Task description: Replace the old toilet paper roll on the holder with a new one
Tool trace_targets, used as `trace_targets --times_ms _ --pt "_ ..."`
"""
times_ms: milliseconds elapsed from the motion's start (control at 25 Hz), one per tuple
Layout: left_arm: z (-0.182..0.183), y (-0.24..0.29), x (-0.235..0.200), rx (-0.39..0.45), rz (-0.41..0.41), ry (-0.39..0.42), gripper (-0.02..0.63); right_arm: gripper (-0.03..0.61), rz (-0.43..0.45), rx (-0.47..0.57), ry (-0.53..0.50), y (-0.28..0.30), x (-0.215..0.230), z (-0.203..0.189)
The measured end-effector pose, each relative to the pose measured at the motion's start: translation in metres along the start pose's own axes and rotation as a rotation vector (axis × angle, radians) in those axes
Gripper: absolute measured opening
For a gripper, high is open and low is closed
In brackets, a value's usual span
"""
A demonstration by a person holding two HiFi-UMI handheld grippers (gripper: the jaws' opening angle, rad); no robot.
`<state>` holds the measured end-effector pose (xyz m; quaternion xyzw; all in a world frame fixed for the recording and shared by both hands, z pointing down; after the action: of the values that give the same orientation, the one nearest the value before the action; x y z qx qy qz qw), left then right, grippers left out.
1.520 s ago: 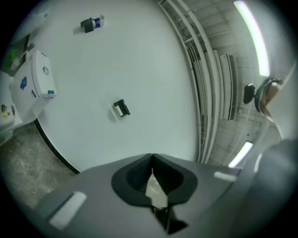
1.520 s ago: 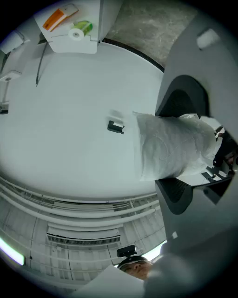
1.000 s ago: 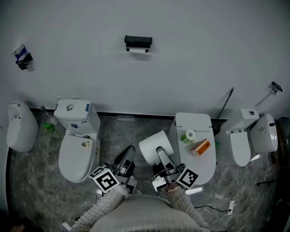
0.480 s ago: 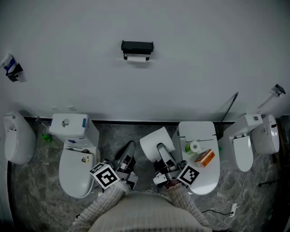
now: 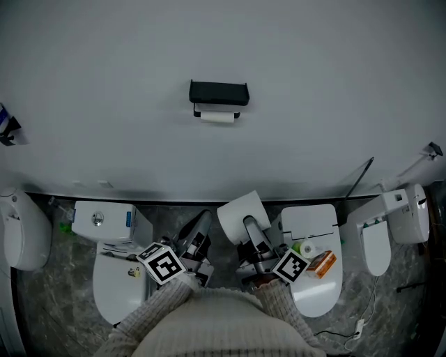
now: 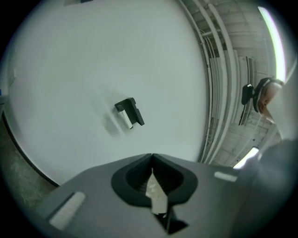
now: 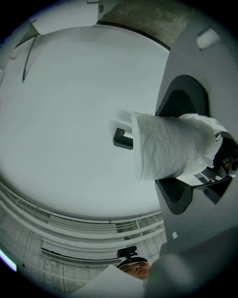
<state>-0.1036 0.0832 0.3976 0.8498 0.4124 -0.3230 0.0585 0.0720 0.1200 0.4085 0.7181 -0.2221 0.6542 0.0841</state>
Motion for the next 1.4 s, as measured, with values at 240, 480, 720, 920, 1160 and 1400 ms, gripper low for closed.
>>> trace_targets --times_ms 240,480,720,920,1160,1400 --pt "0.002 0.026 -0.029 -0.041 0.001 -0.047 0.003 0.393 -0.039 0.018 0.022 0.031 0.015 0.015" --pt "0.007 0.044 -0.057 -0.045 0.045 -0.079 0.003 0.393 -0.055 0.002 0.042 0.060 0.029 0.031" --pt "0.029 0.076 -0.075 -0.018 0.061 -0.080 0.003 0.393 -0.038 -0.037 0.053 0.096 0.030 0.054" --pt "0.038 0.102 -0.084 0.006 0.076 -0.069 0.003 0.393 -0.027 -0.058 0.046 0.117 0.031 0.078" --pt "0.038 0.130 -0.097 0.029 0.094 -0.084 0.003 0.393 -0.022 -0.075 0.054 0.132 0.042 0.104" --pt "0.038 0.145 -0.106 0.087 0.120 -0.099 0.003 0.393 -0.020 -0.105 0.046 0.146 0.050 0.120"
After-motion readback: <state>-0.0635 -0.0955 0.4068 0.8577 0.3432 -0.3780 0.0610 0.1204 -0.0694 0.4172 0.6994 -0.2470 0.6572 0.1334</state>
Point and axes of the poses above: the fingertips, and each gripper's own axes: y forward along the fingers, x to its right, z out of its top, the point moved 6 cm from there along -y, backward along the fingers, and after that the axes turned 15 degrees about y, right-handed, at the moved point
